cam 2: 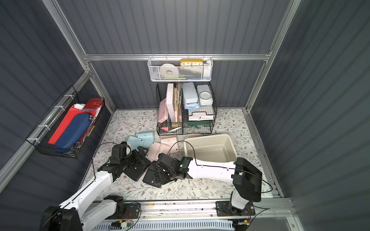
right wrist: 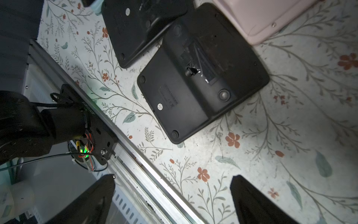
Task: Put the calculator in the storage box
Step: Pick up the calculator at the center of the board.
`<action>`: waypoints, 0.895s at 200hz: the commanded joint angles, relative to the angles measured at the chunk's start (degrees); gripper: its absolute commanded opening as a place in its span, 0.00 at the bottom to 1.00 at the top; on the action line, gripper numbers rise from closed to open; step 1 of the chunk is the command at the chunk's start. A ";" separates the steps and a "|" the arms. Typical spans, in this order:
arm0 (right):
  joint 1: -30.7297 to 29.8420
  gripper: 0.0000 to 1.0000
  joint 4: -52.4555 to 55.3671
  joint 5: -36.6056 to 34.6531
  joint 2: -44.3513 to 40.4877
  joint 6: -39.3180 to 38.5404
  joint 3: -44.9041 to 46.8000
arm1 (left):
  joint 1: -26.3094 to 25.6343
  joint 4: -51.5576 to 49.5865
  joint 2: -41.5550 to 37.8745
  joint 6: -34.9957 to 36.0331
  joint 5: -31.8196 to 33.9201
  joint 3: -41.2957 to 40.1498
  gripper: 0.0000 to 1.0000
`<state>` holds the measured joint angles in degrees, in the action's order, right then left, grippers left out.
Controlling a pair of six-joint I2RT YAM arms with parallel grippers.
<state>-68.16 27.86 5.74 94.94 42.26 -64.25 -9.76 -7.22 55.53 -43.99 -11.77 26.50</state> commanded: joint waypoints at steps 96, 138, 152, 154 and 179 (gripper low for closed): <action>3.10 0.75 -19.18 -0.20 8.00 11.77 7.51 | -7.35 -4.30 -10.97 -4.90 -6.42 -6.38 0.99; 4.03 0.71 -26.03 3.54 11.22 14.08 9.08 | -9.49 2.70 -6.30 -6.99 -6.71 -10.71 0.99; 4.35 0.69 -29.34 4.57 11.92 15.18 10.32 | -9.49 3.23 -6.03 -6.99 -6.10 -11.49 0.99; 4.42 0.69 -29.94 4.73 11.96 15.39 10.58 | -9.49 3.33 -6.02 -7.06 -6.08 -11.65 0.99; 5.42 0.66 -38.84 6.70 13.07 18.10 13.87 | -9.49 4.96 -5.56 -7.43 -6.15 -12.95 0.99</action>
<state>-63.42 -1.72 9.69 104.79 57.14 -53.67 -18.87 -5.06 49.25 -50.06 -17.15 15.16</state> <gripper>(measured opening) 0.679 0.992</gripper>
